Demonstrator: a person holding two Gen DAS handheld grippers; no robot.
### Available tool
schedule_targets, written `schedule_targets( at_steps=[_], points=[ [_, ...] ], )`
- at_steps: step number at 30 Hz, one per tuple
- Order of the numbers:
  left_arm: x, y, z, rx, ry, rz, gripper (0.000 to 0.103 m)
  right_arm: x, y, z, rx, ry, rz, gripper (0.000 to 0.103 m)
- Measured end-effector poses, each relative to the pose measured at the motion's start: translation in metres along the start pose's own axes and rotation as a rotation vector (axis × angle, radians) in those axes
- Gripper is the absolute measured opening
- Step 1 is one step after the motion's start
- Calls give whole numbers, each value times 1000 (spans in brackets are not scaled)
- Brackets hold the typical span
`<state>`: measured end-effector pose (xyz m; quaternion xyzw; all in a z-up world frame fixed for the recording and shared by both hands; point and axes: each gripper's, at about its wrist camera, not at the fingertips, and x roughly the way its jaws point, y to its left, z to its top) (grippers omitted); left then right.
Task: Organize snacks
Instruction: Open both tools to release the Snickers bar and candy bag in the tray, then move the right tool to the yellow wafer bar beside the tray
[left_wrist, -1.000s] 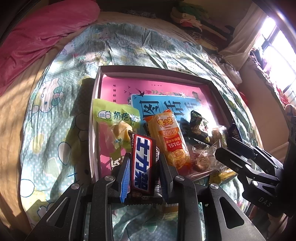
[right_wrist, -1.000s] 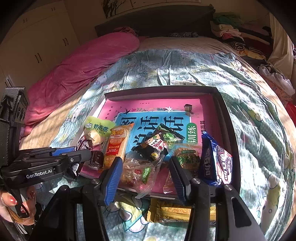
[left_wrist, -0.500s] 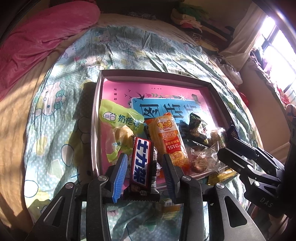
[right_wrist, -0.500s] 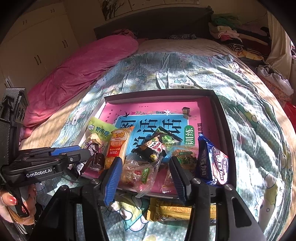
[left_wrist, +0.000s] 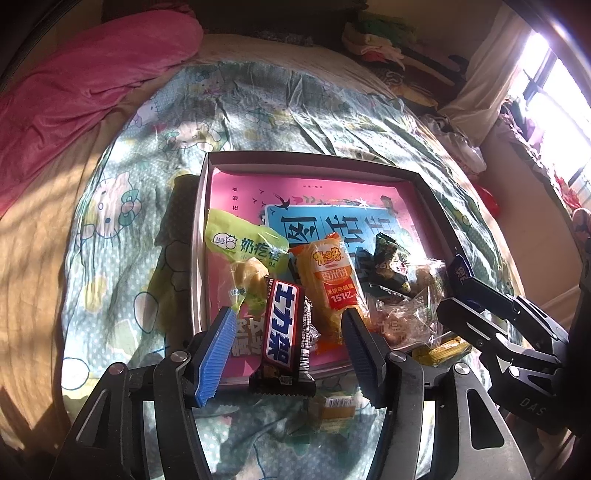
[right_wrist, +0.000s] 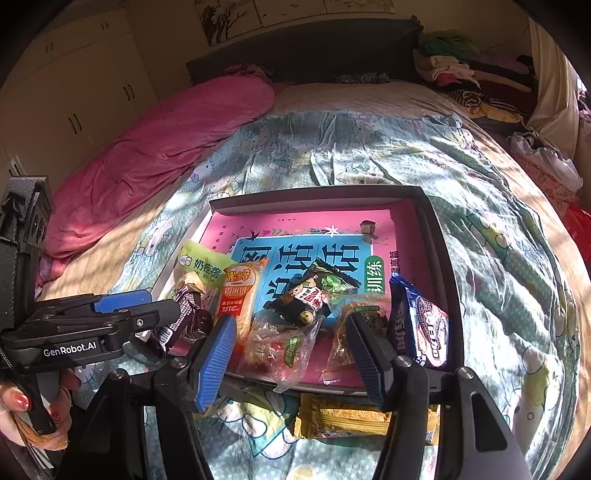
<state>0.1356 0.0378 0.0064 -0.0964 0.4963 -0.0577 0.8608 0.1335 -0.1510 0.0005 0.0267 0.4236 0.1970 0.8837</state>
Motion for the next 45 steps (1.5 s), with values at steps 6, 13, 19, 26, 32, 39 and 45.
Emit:
schedule_targets(
  at_steps=[6, 13, 19, 26, 32, 39, 45],
  points=[
    [-8, 0, 1, -6, -13, 7, 64, -9, 0, 1, 0, -24, -12, 61],
    [-21, -1, 0, -5, -43, 15, 70, -22, -3, 3, 10, -63, -29, 62],
    [-30, -1, -1, -6, -57, 13, 71, -33, -8, 3, 32, -91, -36, 73],
    [-37, -5, -8, 3, -59, 4, 71, -44, -13, -1, 49, -104, -45, 73],
    [-41, -7, -16, 12, -54, 1, 71, -50, -17, -7, 64, -107, -50, 73],
    [-45, -12, -25, 25, -53, 2, 71, -57, -18, -14, 67, -107, -54, 73],
    [-46, -15, -32, 32, -49, 6, 71, -61, -18, -23, 66, -99, -54, 75]
  ],
)
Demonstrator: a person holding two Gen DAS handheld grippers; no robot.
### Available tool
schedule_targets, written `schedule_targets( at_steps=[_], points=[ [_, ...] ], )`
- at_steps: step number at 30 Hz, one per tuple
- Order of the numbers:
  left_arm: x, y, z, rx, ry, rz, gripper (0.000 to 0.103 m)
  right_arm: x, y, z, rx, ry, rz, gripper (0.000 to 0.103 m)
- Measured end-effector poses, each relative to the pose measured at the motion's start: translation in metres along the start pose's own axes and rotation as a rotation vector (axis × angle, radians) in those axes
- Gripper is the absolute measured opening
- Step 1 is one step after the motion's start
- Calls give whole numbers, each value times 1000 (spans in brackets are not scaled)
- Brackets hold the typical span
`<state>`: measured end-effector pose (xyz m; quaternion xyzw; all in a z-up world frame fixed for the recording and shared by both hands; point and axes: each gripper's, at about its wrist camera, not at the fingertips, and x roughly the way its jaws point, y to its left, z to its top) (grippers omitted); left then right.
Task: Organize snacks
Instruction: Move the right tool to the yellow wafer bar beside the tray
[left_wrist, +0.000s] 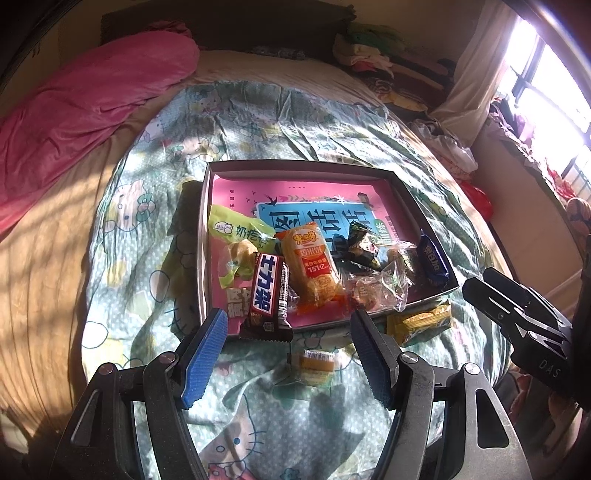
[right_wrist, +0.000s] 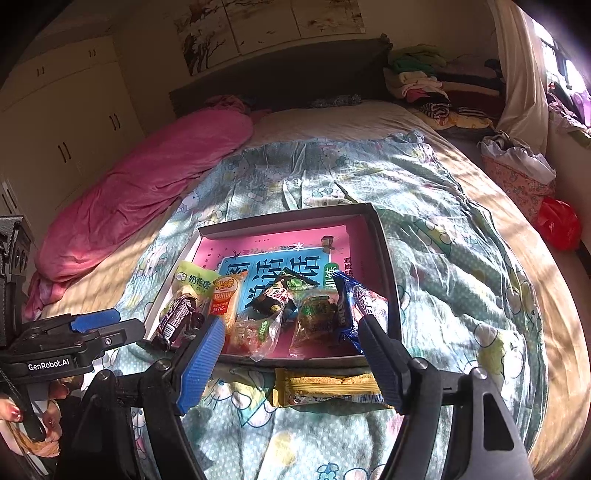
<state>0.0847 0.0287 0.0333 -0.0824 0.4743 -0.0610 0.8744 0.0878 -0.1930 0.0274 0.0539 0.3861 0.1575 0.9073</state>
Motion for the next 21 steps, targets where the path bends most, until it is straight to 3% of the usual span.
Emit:
schedule_targets(
  at_steps=[21],
  points=[
    [20, -11, -31, 36, 84, 7, 71, 11, -21, -42, 91, 118, 40, 75]
  ],
)
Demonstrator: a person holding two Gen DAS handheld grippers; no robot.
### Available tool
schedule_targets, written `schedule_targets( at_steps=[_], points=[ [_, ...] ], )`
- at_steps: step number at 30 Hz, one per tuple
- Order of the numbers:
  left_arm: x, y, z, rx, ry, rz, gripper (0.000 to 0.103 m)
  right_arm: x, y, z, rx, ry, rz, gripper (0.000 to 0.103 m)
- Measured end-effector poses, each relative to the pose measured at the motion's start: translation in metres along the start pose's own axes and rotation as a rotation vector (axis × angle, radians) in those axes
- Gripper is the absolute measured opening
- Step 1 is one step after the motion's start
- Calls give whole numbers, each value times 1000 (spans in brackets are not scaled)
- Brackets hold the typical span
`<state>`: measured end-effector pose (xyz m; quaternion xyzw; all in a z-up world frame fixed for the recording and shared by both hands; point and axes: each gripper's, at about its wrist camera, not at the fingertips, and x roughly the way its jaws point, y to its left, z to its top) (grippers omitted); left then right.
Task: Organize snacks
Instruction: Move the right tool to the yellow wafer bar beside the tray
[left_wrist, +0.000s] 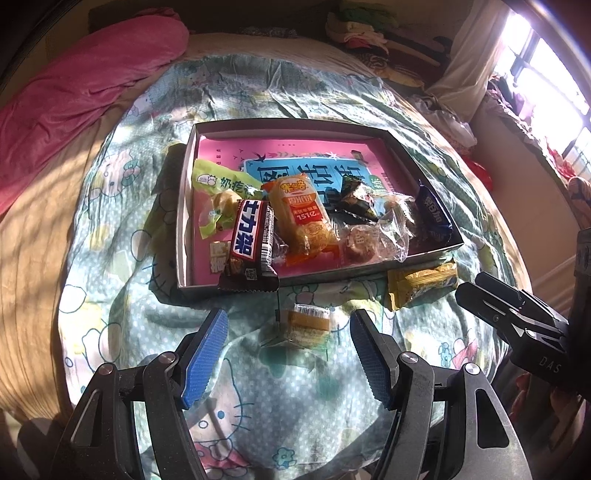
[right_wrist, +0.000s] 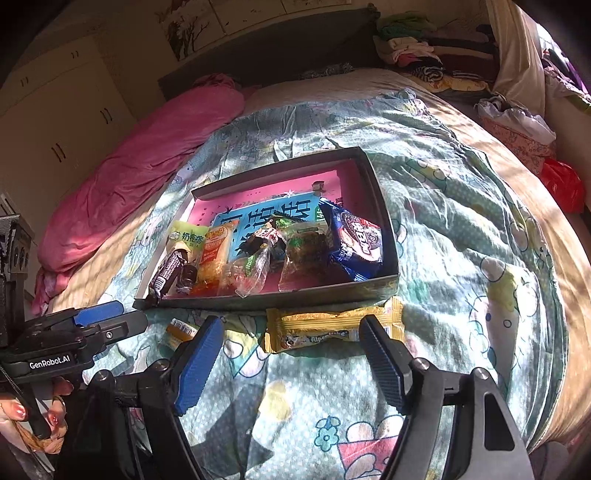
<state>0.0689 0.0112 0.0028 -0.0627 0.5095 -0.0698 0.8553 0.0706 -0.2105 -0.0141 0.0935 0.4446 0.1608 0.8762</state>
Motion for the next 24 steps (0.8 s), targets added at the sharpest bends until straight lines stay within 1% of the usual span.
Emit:
schedule_targets(
  at_steps=[7, 16, 24],
  points=[
    [11, -3, -8, 12, 37, 3, 71, 11, -10, -8, 57, 37, 19, 75],
    [20, -3, -10, 15, 59, 4, 71, 24, -44, -12, 192, 63, 8, 75],
    [29, -3, -10, 17, 80, 9, 71, 41, -62, -9, 259, 82, 38, 76]
  ],
)
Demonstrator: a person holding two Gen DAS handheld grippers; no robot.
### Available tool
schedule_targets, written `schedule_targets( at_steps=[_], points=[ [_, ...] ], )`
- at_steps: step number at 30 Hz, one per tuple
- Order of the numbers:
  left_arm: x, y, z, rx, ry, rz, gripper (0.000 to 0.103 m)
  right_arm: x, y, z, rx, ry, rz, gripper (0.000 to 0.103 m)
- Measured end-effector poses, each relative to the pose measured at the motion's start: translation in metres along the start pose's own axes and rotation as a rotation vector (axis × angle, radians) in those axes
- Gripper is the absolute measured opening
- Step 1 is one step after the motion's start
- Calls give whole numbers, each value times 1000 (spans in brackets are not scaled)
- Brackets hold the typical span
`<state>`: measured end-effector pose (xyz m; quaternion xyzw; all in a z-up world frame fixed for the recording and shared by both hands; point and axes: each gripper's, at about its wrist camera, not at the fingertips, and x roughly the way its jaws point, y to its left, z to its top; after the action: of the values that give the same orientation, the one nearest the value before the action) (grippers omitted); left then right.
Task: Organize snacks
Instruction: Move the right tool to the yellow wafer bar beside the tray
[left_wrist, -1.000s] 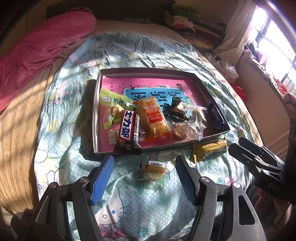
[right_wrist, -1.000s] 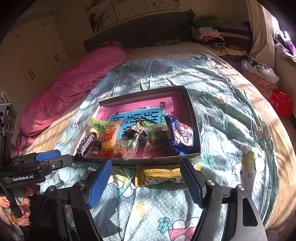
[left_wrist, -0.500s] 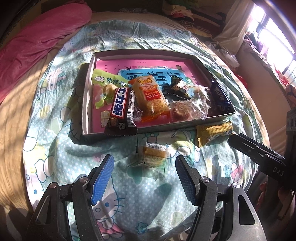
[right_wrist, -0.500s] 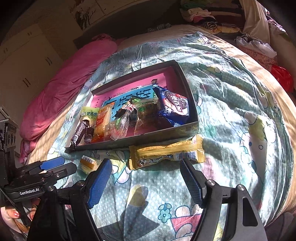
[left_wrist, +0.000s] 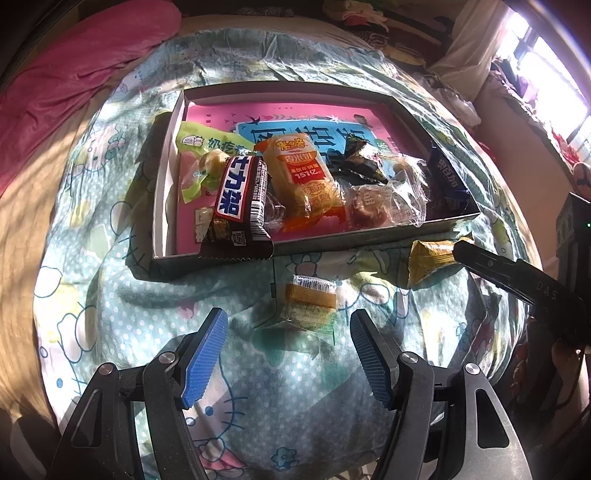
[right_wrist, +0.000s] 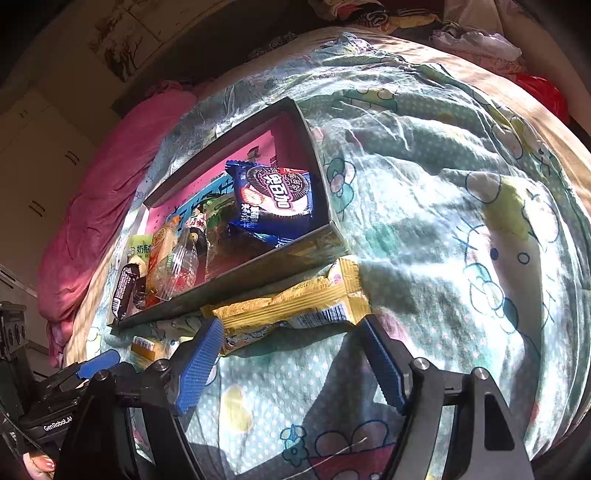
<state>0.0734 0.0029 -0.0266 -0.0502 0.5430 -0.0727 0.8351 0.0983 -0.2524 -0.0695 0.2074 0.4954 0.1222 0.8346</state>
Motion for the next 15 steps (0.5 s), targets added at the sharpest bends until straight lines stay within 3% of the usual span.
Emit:
schedule_targets(
  at_steps=[6, 15],
  points=[
    [7, 0, 1, 2, 15, 1, 71, 9, -2, 9, 33, -8, 36, 77],
    [15, 1, 3, -4, 29, -5, 71, -5, 0, 1, 93, -4, 18, 77]
  ],
)
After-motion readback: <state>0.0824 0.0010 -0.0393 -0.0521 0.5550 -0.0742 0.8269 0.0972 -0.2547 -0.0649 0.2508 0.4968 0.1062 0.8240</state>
